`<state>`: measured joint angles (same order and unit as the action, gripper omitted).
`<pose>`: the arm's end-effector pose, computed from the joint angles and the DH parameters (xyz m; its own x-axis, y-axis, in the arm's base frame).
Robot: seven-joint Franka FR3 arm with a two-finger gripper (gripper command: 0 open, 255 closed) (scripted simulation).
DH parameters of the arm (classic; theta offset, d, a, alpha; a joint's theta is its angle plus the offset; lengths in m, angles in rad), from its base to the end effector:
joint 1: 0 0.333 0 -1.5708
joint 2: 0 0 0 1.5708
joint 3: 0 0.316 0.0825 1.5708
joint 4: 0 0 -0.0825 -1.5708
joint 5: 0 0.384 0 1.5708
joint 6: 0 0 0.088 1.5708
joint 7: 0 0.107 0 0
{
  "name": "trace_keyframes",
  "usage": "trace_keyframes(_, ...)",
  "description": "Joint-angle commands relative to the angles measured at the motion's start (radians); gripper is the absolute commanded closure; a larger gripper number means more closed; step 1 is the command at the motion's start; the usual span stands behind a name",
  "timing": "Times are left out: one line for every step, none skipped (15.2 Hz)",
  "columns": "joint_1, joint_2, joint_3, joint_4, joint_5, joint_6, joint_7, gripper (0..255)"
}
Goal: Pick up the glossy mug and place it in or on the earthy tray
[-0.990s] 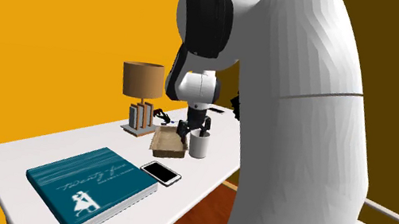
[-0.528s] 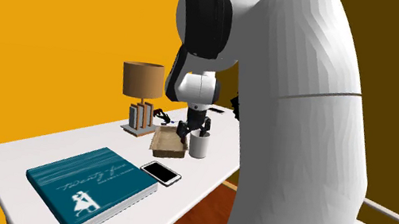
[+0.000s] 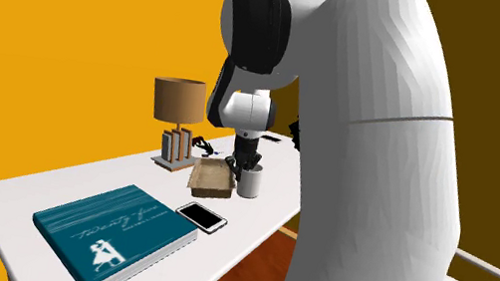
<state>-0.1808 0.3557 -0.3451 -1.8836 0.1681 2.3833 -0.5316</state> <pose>0.5634 -0.3084 0.3462 0.9857 -0.0705 0.1528 -0.0821 -0.9941 0.0711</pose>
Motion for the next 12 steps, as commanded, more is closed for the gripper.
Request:
trace_keyframes(0.000,0.000,0.000,0.000,0.000,0.000,0.000,255)
trace_keyframes(0.000,0.000,0.000,0.000,0.000,0.000,0.000,255)
trace_keyframes(0.000,0.000,0.000,0.000,0.000,0.000,0.000,255)
trace_keyframes(0.001,-0.007,-0.002,0.004,-0.004,-0.011,0.003,255)
trace_keyframes(0.003,-0.014,-0.004,0.009,-0.008,-0.022,0.005,255)
trace_keyframes(0.004,-0.021,-0.005,0.014,-0.012,-0.033,0.008,255)
trace_keyframes(0.005,-0.027,-0.007,0.019,-0.015,-0.044,0.010,255)
trace_keyframes(0.006,-0.034,-0.009,0.024,-0.019,-0.055,0.013,255)
trace_keyframes(0.007,-0.040,-0.010,0.029,-0.023,-0.067,0.015,255)
trace_keyframes(0.008,-0.046,-0.012,0.035,-0.026,-0.078,0.017,255)
trace_keyframes(0.009,-0.052,-0.013,0.041,-0.029,-0.089,0.020,255)
trace_keyframes(0.010,-0.058,-0.014,0.047,-0.033,-0.101,0.022,255)
